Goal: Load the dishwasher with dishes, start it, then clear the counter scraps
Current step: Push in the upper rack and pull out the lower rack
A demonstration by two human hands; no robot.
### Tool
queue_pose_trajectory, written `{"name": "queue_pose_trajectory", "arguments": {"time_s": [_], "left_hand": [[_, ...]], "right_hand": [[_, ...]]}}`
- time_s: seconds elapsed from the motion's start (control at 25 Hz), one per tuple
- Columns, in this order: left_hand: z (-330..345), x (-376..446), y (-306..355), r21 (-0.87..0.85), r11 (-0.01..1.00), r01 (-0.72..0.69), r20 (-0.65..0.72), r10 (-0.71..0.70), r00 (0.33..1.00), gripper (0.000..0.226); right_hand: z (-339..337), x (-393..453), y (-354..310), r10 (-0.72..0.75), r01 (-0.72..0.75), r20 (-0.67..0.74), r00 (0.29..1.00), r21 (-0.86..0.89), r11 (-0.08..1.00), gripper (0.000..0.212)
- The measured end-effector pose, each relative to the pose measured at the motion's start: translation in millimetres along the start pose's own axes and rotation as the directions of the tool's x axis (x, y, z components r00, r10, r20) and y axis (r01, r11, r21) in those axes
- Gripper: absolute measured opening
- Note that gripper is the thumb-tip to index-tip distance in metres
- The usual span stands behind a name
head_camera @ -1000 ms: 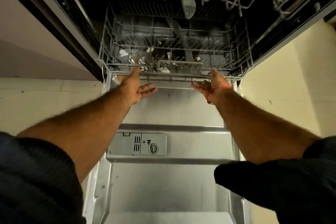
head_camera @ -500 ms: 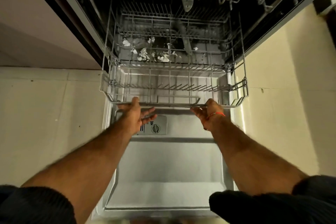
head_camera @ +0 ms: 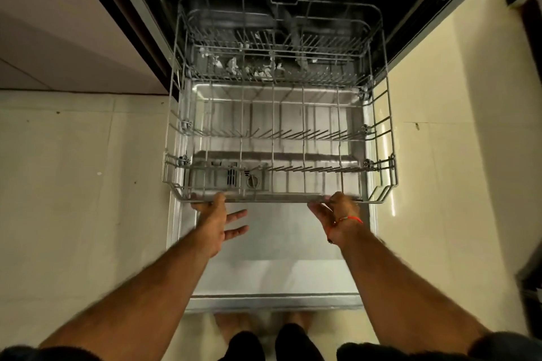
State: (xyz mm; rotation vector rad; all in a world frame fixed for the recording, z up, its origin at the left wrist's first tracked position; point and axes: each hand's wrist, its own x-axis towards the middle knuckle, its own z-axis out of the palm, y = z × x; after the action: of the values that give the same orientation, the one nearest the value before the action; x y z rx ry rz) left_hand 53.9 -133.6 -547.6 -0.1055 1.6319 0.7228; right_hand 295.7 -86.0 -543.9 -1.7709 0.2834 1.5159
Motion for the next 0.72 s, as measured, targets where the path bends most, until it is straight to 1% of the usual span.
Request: {"name": "queue_pose_trajectory", "arguments": {"time_s": [0.08, 0.16, 0.28, 0.48, 0.56, 0.72], "left_hand": [[-5.7, -6.6, -14.6, 0.013, 1.0, 0.026, -0.026, -0.025, 0.999, 0.041], [-12.7, -12.7, -29.5, 0.037, 0.999, 0.032, -0.047, -0.031, 0.998, 0.041], [-24.8, -19.1, -48.2, 0.06, 0.998, 0.034, -0.045, -0.032, 0.998, 0.04], [-42.5, -24.0, -69.7, 0.077, 0.996, 0.043, -0.044, -0.04, 0.998, 0.051], [-45.5, -28.6, -77.4, 0.076, 0.996, 0.052, -0.056, -0.047, 0.997, 0.048], [-48.3, -42.1, -90.2, 0.077, 0.994, 0.075, -0.075, -0.07, 0.995, 0.029]], "right_hand": [[-10.6, -7.3, 10.9, 0.0, 0.001, -0.017, 1.0, 0.034, 0.999, 0.025], [-20.2, -11.2, 21.2, -0.005, 0.009, -0.069, 0.998, 0.053, 0.999, 0.029], [-35.3, -14.4, 37.4, -0.001, 0.009, -0.122, 0.992, 0.059, 0.998, 0.038], [-56.9, -17.4, 54.7, 0.018, -0.009, -0.125, 0.992, 0.072, 0.997, 0.044], [-64.4, -16.4, 60.1, 0.018, -0.013, -0.12, 0.993, 0.048, 0.999, 0.044], [-84.3, -15.9, 69.7, 0.04, -0.041, -0.103, 0.994, -0.001, 0.999, 0.044]]}}
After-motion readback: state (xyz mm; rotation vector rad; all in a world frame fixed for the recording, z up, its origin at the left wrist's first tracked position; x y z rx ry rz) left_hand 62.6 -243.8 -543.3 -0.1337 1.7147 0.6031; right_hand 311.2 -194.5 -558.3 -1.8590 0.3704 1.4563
